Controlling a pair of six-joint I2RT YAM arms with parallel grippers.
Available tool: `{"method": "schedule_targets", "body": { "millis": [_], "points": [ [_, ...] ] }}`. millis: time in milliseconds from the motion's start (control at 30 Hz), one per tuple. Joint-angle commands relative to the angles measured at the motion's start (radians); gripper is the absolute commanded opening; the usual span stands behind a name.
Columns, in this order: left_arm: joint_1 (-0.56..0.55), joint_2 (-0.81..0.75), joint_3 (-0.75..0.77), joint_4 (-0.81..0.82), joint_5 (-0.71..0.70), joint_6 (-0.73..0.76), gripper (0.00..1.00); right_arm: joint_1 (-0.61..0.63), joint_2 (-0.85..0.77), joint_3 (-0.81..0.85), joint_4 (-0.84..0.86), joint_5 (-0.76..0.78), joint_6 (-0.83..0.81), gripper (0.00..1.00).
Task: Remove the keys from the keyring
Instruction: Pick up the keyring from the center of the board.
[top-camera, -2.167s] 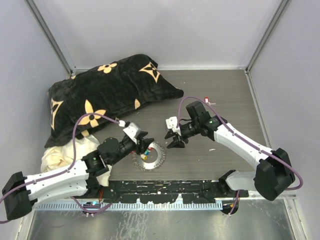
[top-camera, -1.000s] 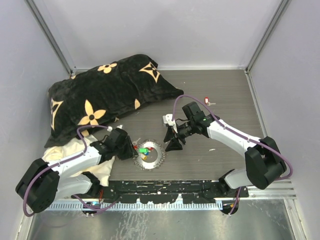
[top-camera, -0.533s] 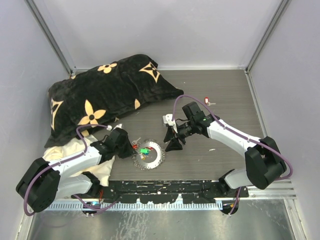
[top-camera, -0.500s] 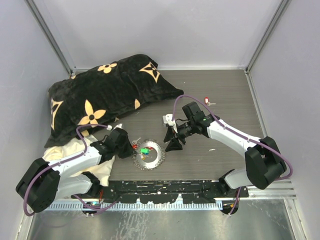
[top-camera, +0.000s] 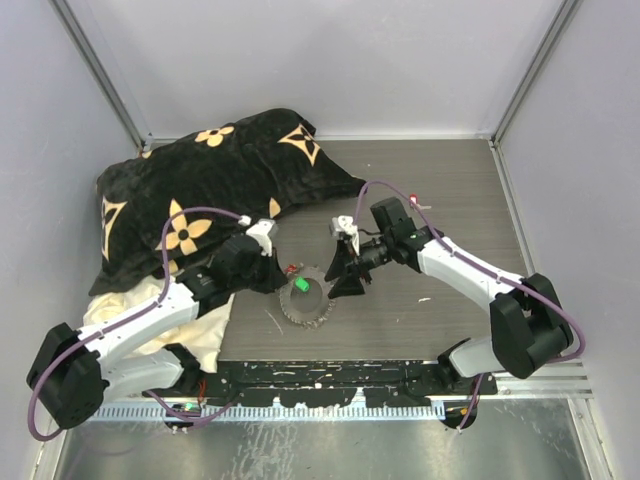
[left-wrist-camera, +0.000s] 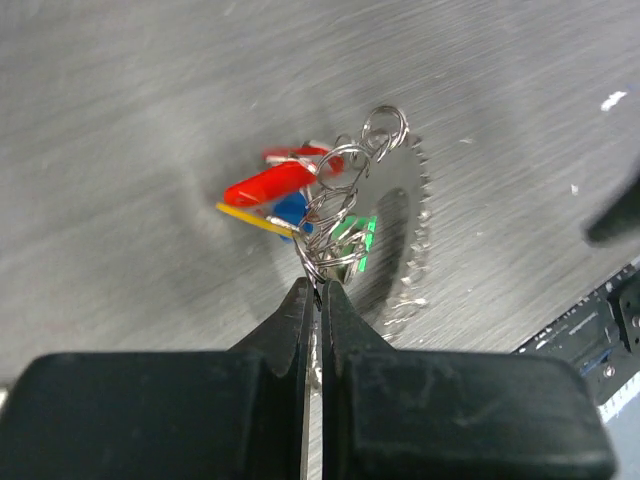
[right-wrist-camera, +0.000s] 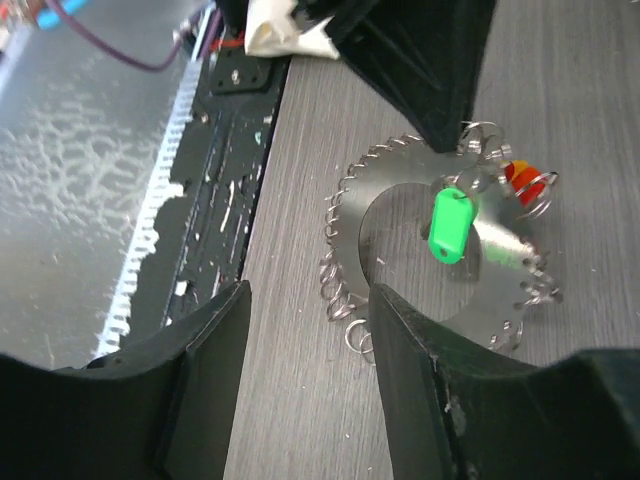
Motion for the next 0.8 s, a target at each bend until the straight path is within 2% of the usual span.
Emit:
{"method": "schedule_targets", "body": {
  "millis": [0, 133, 267, 400, 567, 767],
  "points": [
    [-0.058, -0.007, 0.142, 0.101, 0.043, 0.256, 0.0, -0.1, -0.055, 0.01, 0.186, -0.149, 0.233, 0.57],
    [-0.133, 0.045, 0.252, 0.097, 0.046, 0.365, 0.0, -0.158, -0.12, -0.012, 0.278, -0.157, 0.336, 0.57],
    [-0.196, 0.112, 0.362, 0.066, 0.029, 0.437, 0.0, -0.171, -0.129, 0.004, 0.275, -0.097, 0.363, 0.57],
    [-0.232, 0.15, 0.408, 0.066, 0.016, 0.484, 0.0, -0.212, -0.137, 0.024, 0.24, -0.061, 0.365, 0.57],
    [-0.239, 0.161, 0.411, 0.093, 0.039, 0.504, 0.0, -0.236, -0.14, 0.04, 0.094, -0.024, 0.197, 0.57],
    [-0.247, 0.148, 0.38, 0.132, 0.072, 0.519, 0.0, -0.201, -0.126, 0.046, -0.011, -0.071, 0.047, 0.57]
  ]
}}
